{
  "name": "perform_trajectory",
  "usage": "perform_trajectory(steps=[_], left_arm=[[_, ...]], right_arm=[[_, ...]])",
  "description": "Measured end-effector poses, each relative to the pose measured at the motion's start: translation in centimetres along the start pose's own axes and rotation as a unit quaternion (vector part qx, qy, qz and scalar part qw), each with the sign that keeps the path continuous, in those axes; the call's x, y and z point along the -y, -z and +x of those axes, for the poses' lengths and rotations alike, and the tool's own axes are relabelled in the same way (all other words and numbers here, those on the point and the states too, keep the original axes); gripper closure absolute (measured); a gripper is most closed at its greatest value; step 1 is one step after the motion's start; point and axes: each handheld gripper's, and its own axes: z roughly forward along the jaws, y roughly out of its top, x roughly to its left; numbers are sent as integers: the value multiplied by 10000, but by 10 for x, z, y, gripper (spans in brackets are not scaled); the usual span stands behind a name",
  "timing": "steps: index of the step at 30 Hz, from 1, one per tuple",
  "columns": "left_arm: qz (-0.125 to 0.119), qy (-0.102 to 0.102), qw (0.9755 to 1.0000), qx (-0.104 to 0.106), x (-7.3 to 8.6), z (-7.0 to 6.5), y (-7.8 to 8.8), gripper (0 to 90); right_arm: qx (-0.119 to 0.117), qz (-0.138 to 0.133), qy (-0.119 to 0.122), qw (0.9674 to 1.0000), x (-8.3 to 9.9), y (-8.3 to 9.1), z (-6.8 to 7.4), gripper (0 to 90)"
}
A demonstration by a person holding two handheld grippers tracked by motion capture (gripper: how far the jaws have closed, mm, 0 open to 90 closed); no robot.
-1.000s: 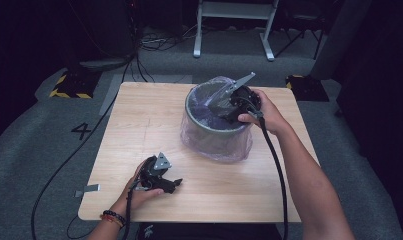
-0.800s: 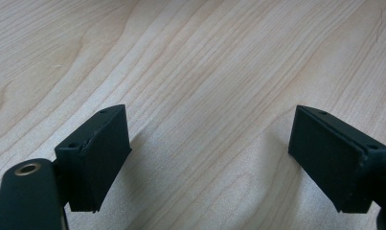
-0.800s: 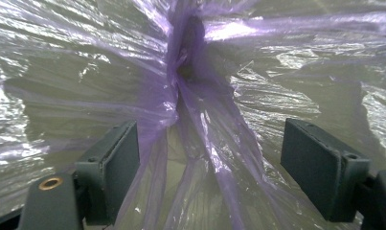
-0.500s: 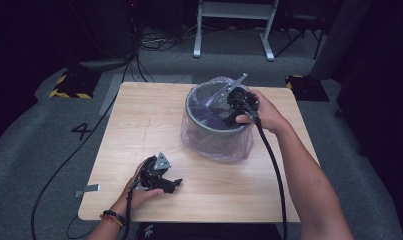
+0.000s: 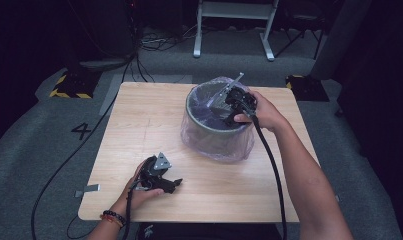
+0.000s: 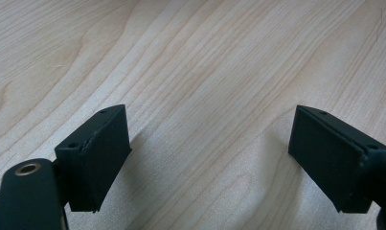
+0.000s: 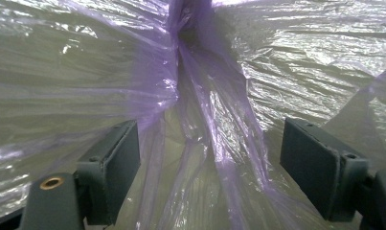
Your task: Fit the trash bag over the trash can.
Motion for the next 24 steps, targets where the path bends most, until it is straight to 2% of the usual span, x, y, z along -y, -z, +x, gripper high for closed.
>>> perform_trajectory(steps=[5, 14, 24], left_arm=[[0, 0, 10000, -1, 0, 0, 0, 140], [0, 2, 10000, 0, 0, 0, 0, 140], [-1, 1, 10000, 2, 0, 0, 0, 140]], right_arm=[[-7, -36, -48, 10000, 1, 0, -1, 214], [44, 81, -58, 9999, -1, -1, 0, 219], [25, -97, -268, 9996, 2, 3, -1, 196]])
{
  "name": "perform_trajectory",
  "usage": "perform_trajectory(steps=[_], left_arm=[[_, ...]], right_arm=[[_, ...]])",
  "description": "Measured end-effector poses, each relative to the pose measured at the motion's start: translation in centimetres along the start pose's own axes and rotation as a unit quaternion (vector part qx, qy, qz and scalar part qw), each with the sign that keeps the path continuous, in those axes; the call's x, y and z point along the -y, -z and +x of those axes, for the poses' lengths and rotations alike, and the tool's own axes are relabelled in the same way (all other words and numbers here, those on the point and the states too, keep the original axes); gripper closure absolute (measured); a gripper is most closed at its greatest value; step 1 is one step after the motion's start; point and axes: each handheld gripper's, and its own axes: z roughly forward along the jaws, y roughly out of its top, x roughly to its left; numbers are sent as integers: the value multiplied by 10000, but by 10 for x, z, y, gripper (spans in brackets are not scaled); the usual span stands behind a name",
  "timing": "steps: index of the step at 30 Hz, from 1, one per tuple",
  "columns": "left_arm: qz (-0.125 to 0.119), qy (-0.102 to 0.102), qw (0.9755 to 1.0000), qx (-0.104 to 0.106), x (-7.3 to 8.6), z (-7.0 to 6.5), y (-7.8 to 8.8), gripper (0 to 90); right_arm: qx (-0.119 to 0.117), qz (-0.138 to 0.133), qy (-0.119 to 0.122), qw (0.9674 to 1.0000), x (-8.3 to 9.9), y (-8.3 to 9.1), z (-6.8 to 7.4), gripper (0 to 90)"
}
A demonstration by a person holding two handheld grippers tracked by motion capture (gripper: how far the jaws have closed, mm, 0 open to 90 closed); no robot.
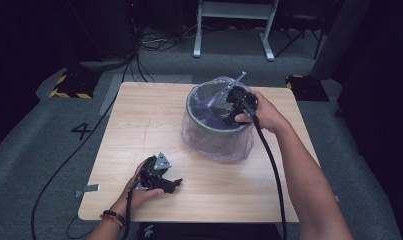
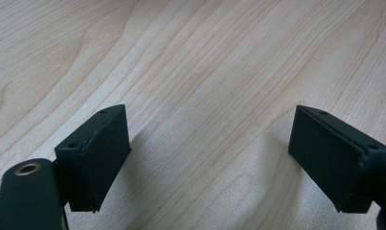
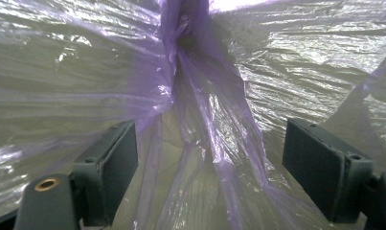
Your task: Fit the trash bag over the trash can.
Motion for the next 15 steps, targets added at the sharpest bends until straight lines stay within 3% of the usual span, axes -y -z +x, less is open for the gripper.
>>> perform_trajectory(steps=[6, 15], left_arm=[[-4, -2, 10000, -4, 0, 0, 0, 140], [-3, -1, 10000, -2, 0, 0, 0, 139]], right_arm=[[4, -107, 3, 9999, 1, 3, 0, 194], [62, -587, -68, 9982, 4, 12, -2, 185]])
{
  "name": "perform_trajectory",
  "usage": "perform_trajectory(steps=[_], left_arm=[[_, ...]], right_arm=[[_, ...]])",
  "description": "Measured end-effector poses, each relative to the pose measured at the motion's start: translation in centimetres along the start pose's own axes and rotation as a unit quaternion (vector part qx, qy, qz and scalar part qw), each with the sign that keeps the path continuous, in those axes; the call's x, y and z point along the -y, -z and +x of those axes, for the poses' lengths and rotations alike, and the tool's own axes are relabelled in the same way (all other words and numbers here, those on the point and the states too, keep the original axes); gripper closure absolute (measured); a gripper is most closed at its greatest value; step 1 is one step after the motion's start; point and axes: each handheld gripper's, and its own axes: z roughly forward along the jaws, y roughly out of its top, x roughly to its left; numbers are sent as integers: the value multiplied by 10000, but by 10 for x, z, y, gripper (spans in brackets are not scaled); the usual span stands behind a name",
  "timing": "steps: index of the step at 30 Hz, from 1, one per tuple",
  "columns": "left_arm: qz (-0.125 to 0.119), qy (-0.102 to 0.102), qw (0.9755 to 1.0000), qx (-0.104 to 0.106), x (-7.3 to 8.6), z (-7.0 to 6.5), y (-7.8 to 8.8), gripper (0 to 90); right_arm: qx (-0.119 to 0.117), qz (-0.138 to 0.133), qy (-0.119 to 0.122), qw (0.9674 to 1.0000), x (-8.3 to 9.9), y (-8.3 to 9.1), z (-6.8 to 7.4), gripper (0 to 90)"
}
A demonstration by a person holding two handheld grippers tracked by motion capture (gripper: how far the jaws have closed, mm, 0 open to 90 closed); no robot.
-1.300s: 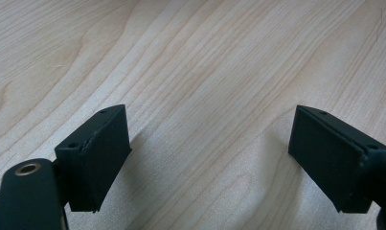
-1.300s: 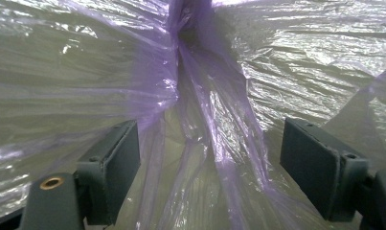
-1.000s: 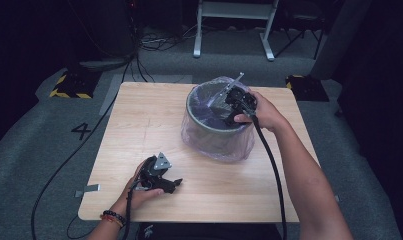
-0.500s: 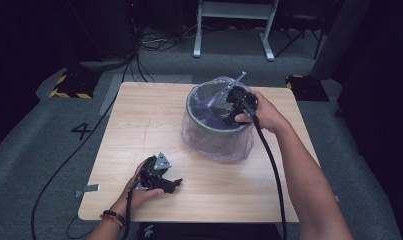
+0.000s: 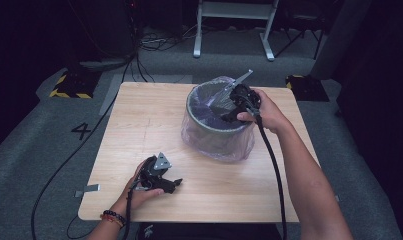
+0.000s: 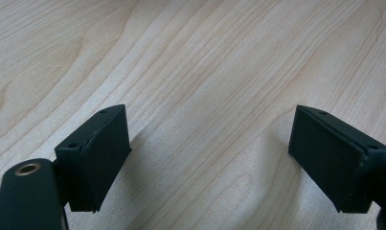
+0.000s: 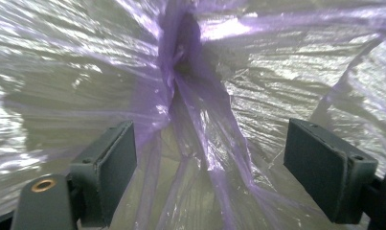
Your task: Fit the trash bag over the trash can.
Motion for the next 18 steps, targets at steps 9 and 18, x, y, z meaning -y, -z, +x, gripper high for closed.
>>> perform_trajectory(steps=[9, 18], left_arm=[[-1, 2, 10000, 1, 0, 0, 0, 139], [-2, 3, 10000, 1, 0, 0, 0, 140]], right_arm=[[108, -673, -50, 9977, 6, 12, -1, 189], [113, -1178, -120, 9929, 13, 24, 1, 190]])
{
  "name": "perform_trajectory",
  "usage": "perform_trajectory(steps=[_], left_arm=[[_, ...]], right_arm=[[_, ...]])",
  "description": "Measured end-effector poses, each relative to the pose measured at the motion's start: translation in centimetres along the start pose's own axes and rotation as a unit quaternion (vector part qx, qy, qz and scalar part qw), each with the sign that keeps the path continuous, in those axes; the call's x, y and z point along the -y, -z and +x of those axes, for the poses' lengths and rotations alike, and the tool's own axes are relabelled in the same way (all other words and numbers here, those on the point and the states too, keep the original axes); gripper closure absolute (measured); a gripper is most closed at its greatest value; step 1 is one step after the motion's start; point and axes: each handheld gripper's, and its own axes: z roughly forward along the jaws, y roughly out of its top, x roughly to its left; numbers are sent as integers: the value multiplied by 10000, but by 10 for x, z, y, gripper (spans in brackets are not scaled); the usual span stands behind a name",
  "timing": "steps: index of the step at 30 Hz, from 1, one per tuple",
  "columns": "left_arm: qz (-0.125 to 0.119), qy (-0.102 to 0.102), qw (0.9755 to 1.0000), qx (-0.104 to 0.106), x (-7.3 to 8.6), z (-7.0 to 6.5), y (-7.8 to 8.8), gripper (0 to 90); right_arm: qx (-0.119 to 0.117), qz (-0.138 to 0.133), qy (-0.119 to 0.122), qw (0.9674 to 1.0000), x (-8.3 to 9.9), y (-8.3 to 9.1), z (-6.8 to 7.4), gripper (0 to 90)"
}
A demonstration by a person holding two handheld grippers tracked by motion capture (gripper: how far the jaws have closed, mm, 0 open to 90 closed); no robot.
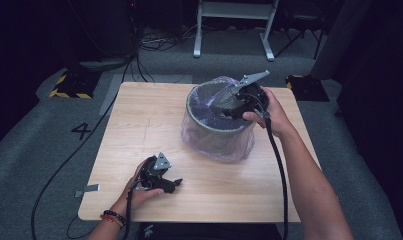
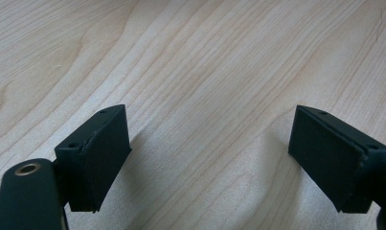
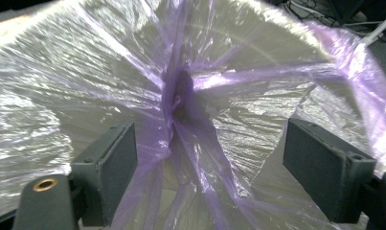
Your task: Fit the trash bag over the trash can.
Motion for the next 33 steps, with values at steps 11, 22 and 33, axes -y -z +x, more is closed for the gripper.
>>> perform_trajectory(steps=[11, 22, 33], left_arm=[[-6, -8, 10000, 5, 0, 0, 0, 139], [1, -1, 10000, 0, 0, 0, 0, 139], [1, 0, 10000, 1, 0, 0, 0, 139]], right_arm=[[-127, -375, 164, 9991, 8, 22, 7, 187], [-76, -389, 281, 9988, 25, 31, 11, 186], [22, -459, 363, 9983, 38, 47, 12, 185]])
